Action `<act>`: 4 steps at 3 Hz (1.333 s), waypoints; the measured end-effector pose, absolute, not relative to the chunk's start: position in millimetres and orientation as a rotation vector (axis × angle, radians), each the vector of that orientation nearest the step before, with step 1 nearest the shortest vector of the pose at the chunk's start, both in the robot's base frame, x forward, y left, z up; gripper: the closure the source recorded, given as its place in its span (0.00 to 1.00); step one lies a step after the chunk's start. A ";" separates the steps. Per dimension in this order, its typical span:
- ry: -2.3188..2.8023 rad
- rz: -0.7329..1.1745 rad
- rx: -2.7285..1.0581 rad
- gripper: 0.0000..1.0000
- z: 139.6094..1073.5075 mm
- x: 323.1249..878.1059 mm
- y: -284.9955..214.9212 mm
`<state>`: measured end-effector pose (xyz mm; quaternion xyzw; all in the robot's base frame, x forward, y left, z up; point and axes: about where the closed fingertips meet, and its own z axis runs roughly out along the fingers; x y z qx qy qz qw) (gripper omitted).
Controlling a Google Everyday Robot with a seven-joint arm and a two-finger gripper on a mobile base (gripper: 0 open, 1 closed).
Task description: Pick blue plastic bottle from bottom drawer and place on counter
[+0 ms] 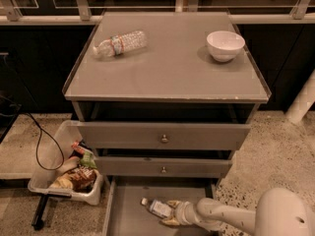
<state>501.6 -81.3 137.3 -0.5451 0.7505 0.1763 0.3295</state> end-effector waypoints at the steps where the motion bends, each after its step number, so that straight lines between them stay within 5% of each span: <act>1: 1.963 0.461 -1.426 0.65 137.4 501.6 -81.3; 2: 1.959 0.469 -1.420 0.89 142.7 500.2 -79.9; 3: 1.926 0.460 -1.412 1.00 170.3 495.6 -84.1; 4: 1.867 0.452 -1.405 1.00 221.8 484.0 -95.5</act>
Offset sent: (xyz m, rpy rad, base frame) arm -0.0012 -0.0009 0.0144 0.0171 -0.0047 -0.0061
